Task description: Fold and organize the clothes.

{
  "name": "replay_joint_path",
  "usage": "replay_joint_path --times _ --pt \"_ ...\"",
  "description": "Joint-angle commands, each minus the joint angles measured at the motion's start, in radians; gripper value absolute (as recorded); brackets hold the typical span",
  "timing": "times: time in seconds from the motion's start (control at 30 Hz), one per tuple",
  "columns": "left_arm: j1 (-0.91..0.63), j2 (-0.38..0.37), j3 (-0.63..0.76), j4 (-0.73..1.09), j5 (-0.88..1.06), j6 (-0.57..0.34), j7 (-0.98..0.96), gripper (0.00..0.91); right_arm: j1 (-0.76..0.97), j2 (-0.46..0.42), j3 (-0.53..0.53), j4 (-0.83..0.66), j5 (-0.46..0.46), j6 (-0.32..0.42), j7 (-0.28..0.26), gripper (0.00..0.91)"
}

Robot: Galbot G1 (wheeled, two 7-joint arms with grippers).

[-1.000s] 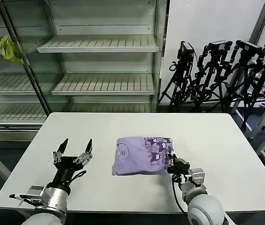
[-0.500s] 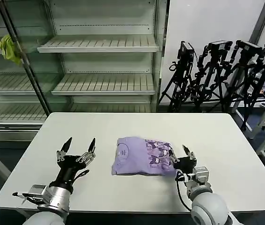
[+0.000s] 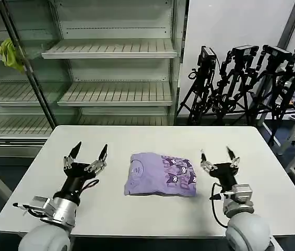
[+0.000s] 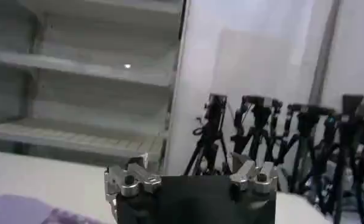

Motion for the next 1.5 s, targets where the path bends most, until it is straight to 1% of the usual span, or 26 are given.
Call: replay_joint_path --times 0.03,0.07,0.2,0.33,0.6,0.73,0.87,1.07,1.17,1.23,1.5 --pt "-0.092 0.074 -0.004 0.057 0.009 -0.118 0.016 0.907 -0.041 -0.002 0.201 0.029 -0.143 0.145 -0.123 0.907" --pt "-0.096 0.077 -0.002 0.063 0.015 -0.142 0.019 0.907 -0.043 -0.002 0.208 0.029 -0.153 0.175 -0.137 0.907" --pt "-0.110 0.076 0.004 0.077 0.028 -0.186 0.017 0.907 -0.054 -0.008 0.226 0.035 -0.173 0.219 -0.161 0.907" --pt "-0.105 0.069 0.008 0.068 0.036 -0.182 -0.001 0.907 -0.063 -0.008 0.229 0.038 -0.202 0.243 -0.164 0.907" --pt "-0.091 0.069 -0.006 0.044 0.089 -0.172 -0.004 0.907 -0.063 -0.015 0.238 0.049 -0.206 0.264 -0.162 0.907" --pt "-0.083 0.067 -0.009 0.037 0.101 -0.166 -0.007 0.907 -0.065 -0.008 0.232 0.049 -0.205 0.259 -0.155 0.907" --pt "-0.071 0.065 -0.008 0.036 0.125 -0.165 -0.015 0.907 -0.069 0.005 0.225 0.049 -0.200 0.225 -0.136 0.907" --pt "-0.071 0.059 -0.008 0.041 0.134 -0.163 -0.023 0.907 -0.075 0.004 0.232 0.059 -0.204 0.209 -0.129 0.907" --pt "-0.068 0.057 -0.006 0.042 0.135 -0.159 -0.021 0.907 -0.086 0.000 0.240 0.064 -0.197 0.189 -0.133 0.907" --pt "-0.065 0.056 -0.006 0.040 0.133 -0.157 -0.021 0.907 -0.094 0.001 0.242 0.066 -0.174 0.182 -0.135 0.907" --pt "-0.054 0.055 -0.009 0.022 0.136 -0.147 -0.005 0.907 -0.098 0.008 0.245 0.062 -0.181 0.186 -0.143 0.907"
